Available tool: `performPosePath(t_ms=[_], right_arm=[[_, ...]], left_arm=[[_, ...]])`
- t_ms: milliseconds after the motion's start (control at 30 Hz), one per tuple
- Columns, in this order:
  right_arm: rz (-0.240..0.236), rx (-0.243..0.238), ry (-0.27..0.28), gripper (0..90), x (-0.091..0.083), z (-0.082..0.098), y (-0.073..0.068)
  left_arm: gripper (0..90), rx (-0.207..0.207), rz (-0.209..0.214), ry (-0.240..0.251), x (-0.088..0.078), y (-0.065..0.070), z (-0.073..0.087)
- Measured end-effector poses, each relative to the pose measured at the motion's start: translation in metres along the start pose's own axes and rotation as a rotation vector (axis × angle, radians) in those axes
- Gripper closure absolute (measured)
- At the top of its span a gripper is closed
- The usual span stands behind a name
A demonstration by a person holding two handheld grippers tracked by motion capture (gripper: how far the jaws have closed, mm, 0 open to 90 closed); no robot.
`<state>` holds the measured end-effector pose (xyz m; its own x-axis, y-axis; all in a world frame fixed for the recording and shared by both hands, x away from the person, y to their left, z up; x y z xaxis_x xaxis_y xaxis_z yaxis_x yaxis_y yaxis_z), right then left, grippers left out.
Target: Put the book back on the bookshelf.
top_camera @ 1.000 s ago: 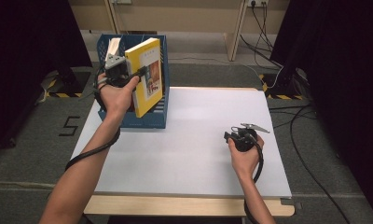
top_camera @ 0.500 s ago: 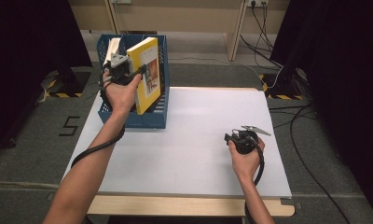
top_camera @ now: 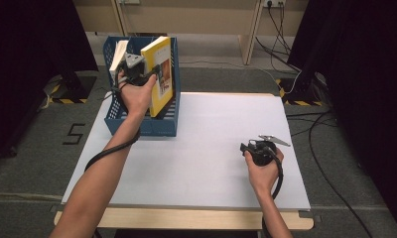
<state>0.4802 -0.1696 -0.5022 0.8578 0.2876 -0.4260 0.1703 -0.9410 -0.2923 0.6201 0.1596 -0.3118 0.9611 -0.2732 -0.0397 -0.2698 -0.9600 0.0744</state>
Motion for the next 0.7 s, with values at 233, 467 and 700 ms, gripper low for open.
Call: performPosePath(t_ms=[233, 467, 700], right_arm=[[0.002, 0.006, 0.006, 65.4, -0.002, 0.001, 0.002], [0.001, 0.001, 0.011, 65.4, -0.003, 0.003, 0.004], [0.000, 0.019, 0.002, 65.3, -0.004, 0.006, 0.004]], left_arm=[[75.5, -0.003, -0.013, -0.006, 0.009, -0.001, 0.007], [75.5, -0.005, -0.011, -0.002, 0.018, 0.001, 0.012], [75.5, 0.007, -0.003, 0.014, 0.023, 0.001, 0.015]])
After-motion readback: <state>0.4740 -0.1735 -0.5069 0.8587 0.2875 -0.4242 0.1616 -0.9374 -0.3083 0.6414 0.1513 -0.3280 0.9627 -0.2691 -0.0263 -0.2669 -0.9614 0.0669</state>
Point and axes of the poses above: each handheld gripper's, and its own axes: x roughly forward along the jaws, z roughly out of its underside, y roughly to its right, the point moved 9 cm from there along x, roughly forward along the jaws, and after that the axes turned 11 degrees about y, right-handed, at the moved point
